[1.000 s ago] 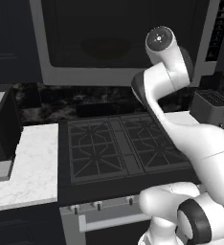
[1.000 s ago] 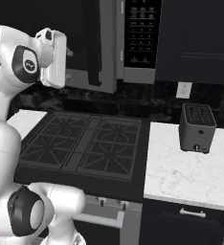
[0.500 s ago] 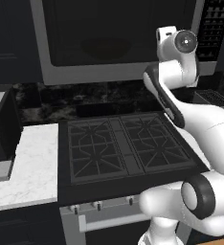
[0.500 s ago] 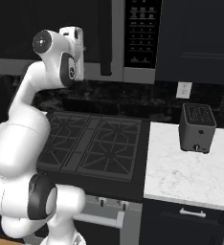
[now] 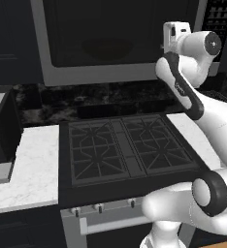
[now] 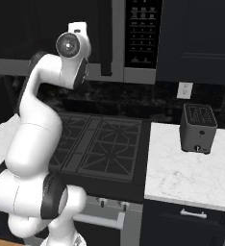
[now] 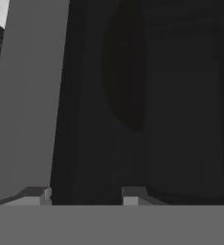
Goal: Open the microwave, place the bowl with waffle inside the microwave, then close the microwave door and turn it on.
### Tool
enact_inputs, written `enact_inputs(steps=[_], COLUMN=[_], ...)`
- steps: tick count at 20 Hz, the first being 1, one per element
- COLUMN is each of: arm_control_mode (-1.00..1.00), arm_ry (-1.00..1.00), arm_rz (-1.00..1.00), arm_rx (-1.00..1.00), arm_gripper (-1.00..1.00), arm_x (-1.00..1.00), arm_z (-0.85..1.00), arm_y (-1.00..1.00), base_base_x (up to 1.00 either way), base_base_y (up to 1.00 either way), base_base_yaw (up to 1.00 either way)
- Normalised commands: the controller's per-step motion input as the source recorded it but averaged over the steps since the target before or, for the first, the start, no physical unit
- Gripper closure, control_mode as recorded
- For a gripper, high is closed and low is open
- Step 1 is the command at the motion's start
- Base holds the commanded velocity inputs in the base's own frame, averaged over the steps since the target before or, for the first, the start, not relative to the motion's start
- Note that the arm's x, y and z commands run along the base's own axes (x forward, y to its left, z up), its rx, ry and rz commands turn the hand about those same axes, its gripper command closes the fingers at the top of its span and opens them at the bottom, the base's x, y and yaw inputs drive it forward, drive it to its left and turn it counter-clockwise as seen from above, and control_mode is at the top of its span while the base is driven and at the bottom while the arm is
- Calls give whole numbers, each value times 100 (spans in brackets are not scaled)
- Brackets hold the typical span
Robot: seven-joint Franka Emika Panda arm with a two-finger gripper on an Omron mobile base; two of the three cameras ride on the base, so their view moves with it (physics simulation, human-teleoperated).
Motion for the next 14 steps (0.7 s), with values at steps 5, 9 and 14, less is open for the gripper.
enact_inputs(steps=[5,9,14], arm_control_mode=[-100,-100,-100], arm_ry=[-45,-30,-41], arm_rz=[8,0,0], arm_rx=[0,0,0], arm_gripper=[-100,-100,-100], arm_x=[-28,-38,-29], arm_z=[-38,36,74], arm_y=[-4,0,2], base_base_x=[0,0,0], base_base_y=[0,0,0], base_base_yaw=[0,0,0])
